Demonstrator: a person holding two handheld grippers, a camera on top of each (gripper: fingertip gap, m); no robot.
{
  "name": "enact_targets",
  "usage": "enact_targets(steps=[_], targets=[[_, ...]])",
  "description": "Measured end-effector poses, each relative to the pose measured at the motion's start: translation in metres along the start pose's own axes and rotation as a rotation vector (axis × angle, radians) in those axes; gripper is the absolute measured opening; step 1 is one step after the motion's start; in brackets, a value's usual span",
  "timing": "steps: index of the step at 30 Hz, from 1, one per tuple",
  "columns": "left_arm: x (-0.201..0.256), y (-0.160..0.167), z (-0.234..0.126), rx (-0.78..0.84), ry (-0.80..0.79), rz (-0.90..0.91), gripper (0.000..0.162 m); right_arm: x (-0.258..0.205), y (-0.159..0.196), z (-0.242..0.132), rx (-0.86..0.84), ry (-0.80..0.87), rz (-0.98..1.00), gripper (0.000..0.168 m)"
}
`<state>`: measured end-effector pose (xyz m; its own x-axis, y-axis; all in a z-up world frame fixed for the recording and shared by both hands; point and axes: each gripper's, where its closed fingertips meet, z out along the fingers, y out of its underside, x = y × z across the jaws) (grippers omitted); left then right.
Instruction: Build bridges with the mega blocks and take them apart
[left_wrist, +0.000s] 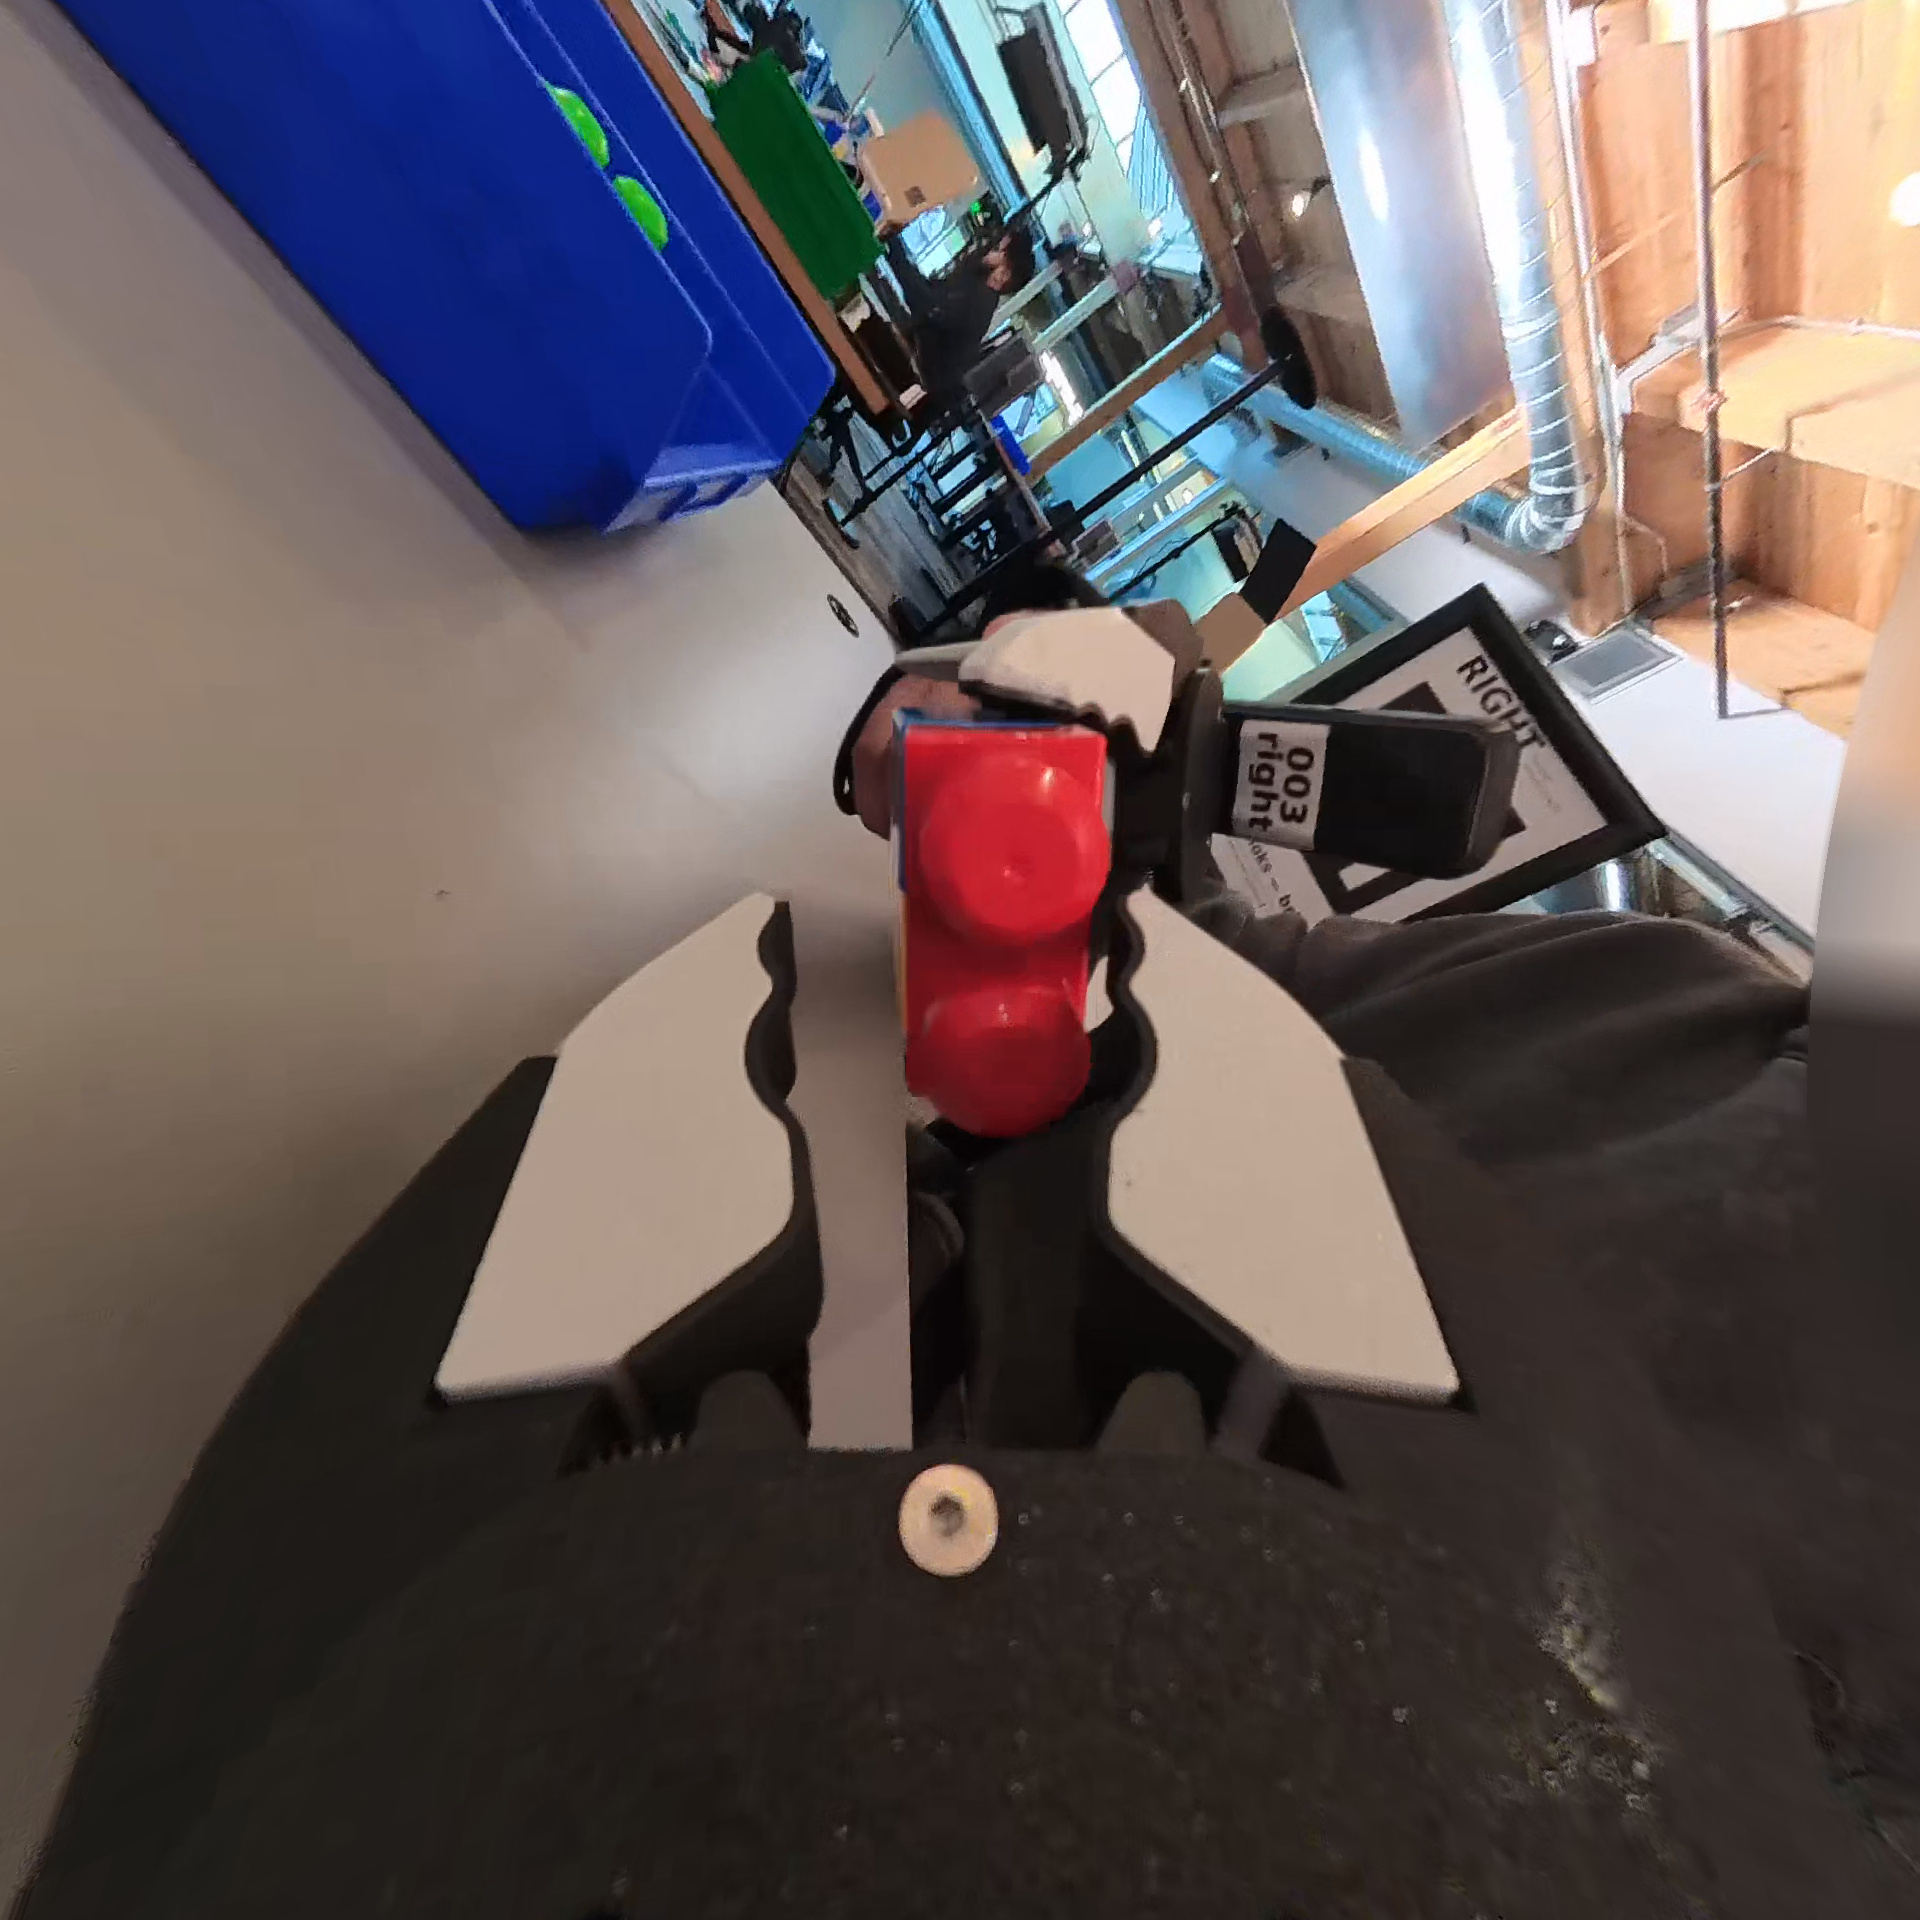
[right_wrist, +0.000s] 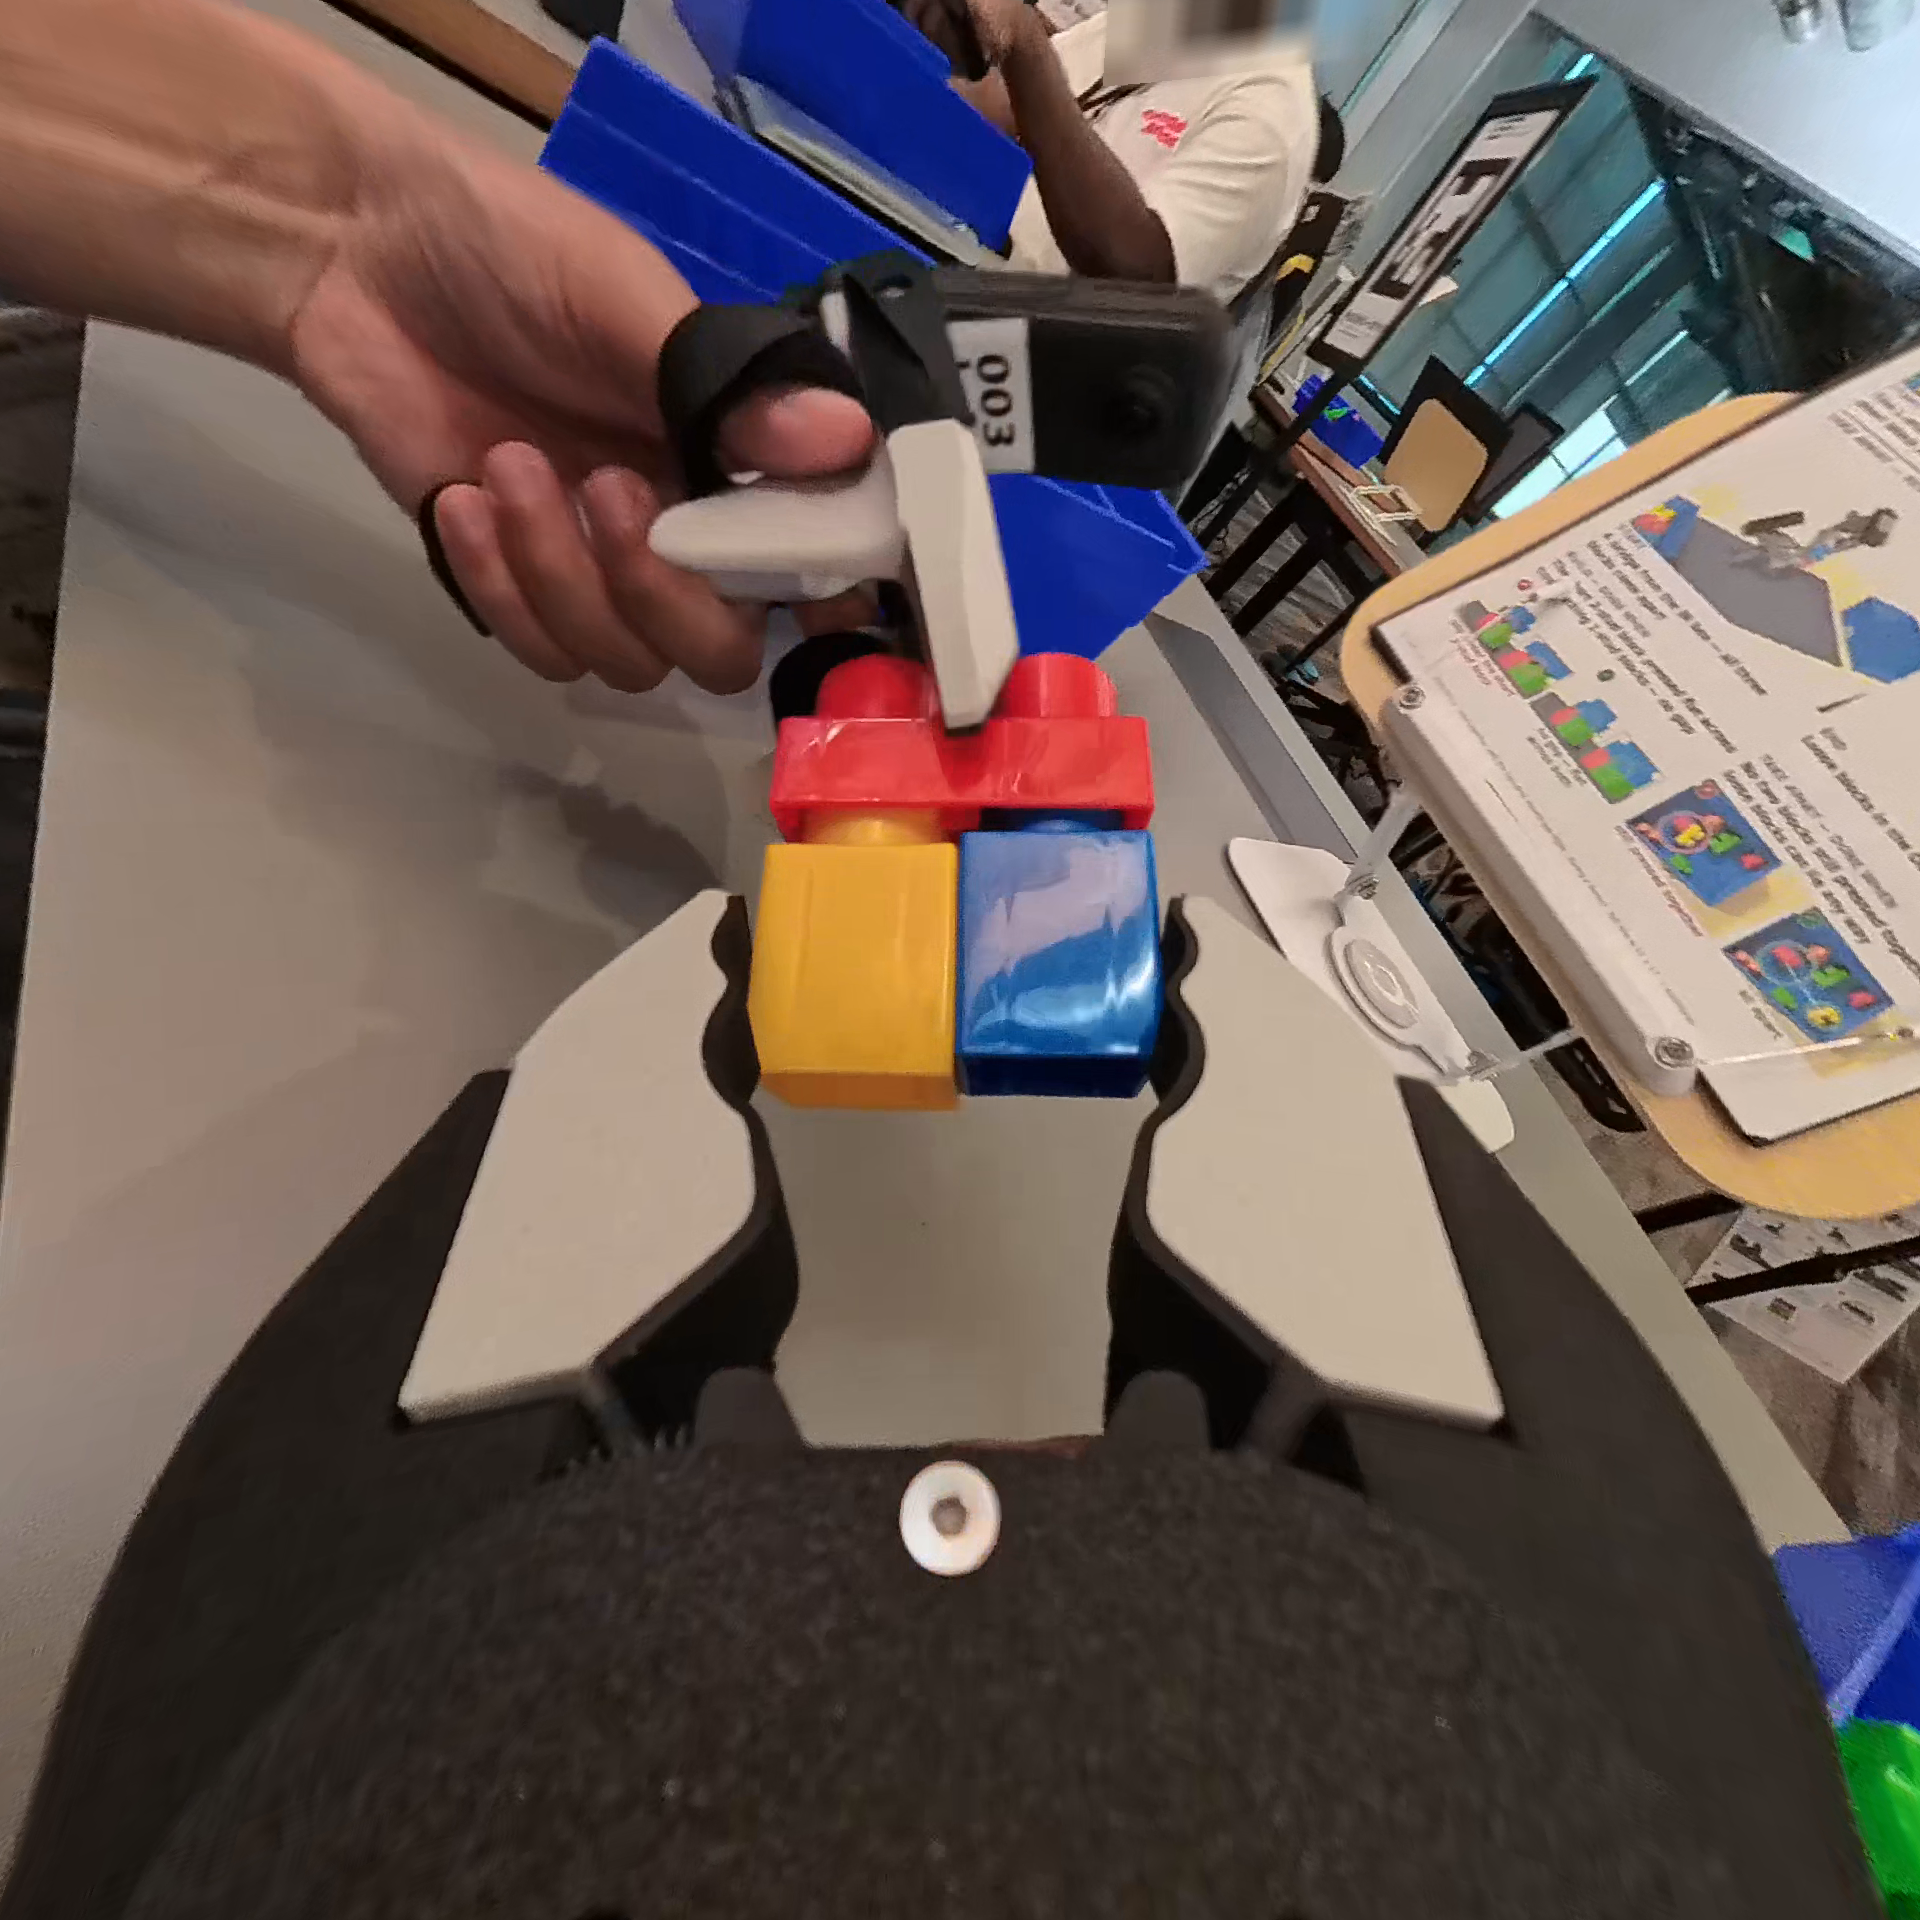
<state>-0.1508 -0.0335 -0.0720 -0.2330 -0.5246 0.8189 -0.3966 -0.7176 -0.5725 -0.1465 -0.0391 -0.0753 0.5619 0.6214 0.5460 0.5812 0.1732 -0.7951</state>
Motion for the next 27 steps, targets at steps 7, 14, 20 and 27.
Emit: enact_targets(steps=[7,14,20,27], targets=[[-0.003,0.018,0.001,-0.127,-0.127,0.107,0.036,-0.010,0.004,0.006,-0.026,-0.016,-0.037,0.075],[-0.008,0.024,-0.003,-0.155,-0.177,0.093,0.035,-0.017,0.009,0.012,-0.043,-0.039,-0.059,0.075],[-0.015,0.026,-0.008,-0.129,-0.148,0.047,0.035,-0.019,0.012,0.019,-0.049,-0.060,-0.064,0.075],[-0.024,0.029,-0.011,-0.107,-0.152,0.026,0.034,-0.022,0.015,0.025,-0.078,-0.075,-0.071,0.074]])
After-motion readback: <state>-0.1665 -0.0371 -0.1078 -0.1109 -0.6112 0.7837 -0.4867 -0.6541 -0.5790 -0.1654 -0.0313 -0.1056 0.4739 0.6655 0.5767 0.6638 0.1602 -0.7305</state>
